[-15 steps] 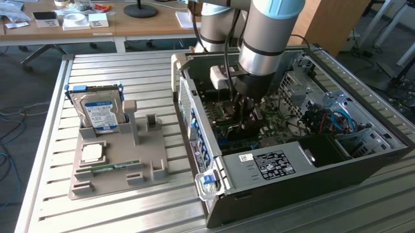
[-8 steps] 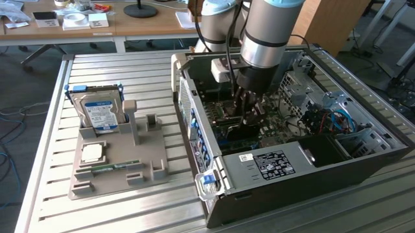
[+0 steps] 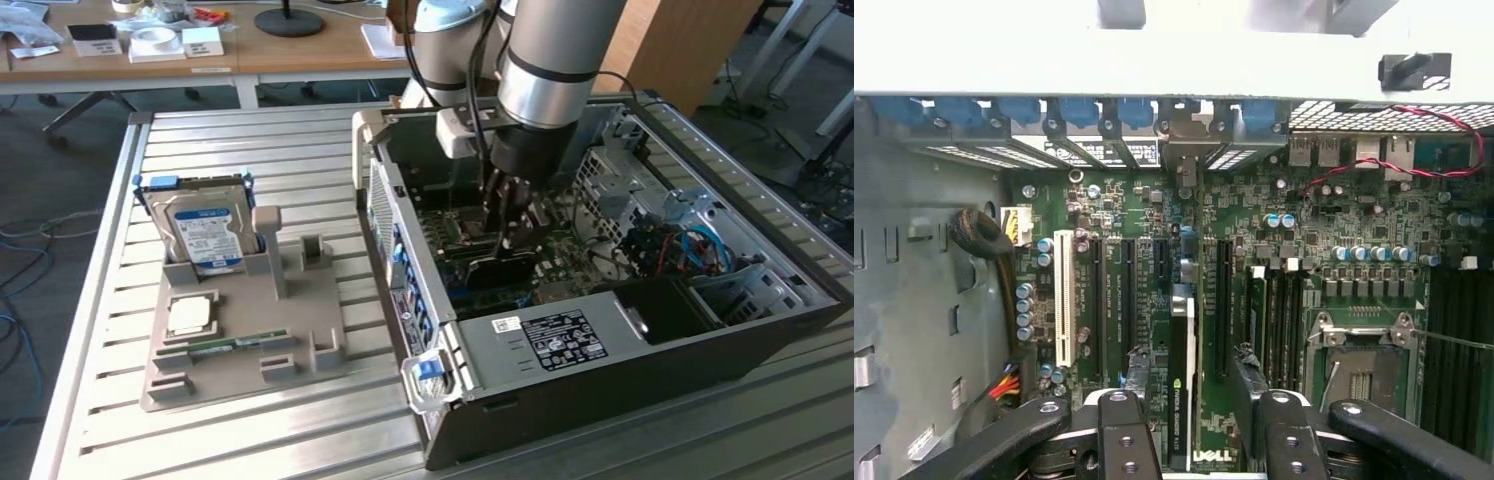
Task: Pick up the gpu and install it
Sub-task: 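Insert the gpu into the slot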
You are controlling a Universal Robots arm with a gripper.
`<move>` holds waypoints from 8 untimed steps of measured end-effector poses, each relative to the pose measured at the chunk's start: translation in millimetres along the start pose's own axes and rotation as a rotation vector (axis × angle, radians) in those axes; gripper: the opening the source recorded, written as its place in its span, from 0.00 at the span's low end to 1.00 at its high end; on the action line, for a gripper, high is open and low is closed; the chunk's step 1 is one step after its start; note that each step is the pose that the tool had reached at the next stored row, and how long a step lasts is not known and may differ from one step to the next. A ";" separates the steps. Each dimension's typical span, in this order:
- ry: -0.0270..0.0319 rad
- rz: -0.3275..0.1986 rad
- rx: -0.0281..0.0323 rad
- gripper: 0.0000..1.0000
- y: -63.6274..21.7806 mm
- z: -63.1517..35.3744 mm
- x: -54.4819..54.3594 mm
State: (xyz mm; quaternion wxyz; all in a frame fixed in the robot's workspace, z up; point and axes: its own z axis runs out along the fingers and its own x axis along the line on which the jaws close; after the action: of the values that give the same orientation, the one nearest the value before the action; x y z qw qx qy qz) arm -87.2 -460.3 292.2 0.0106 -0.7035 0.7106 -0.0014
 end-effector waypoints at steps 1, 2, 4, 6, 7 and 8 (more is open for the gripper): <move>0.0002 0.000 0.0000 0.45 0.0 -0.3 0.0; 0.0004 0.000 0.0000 0.45 0.0 -0.6 0.0; 0.0004 0.000 0.0000 0.45 0.0 -0.9 -0.1; 0.0004 0.000 0.0000 0.45 0.0 -0.9 -0.1; 0.0006 0.000 -0.0001 0.45 0.0 -1.0 0.0; 0.0006 0.000 0.0000 0.45 0.0 -1.0 -0.1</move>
State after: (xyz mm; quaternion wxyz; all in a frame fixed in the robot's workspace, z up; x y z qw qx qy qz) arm -87.3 -460.2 293.2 0.0104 -0.7035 0.7107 -0.0016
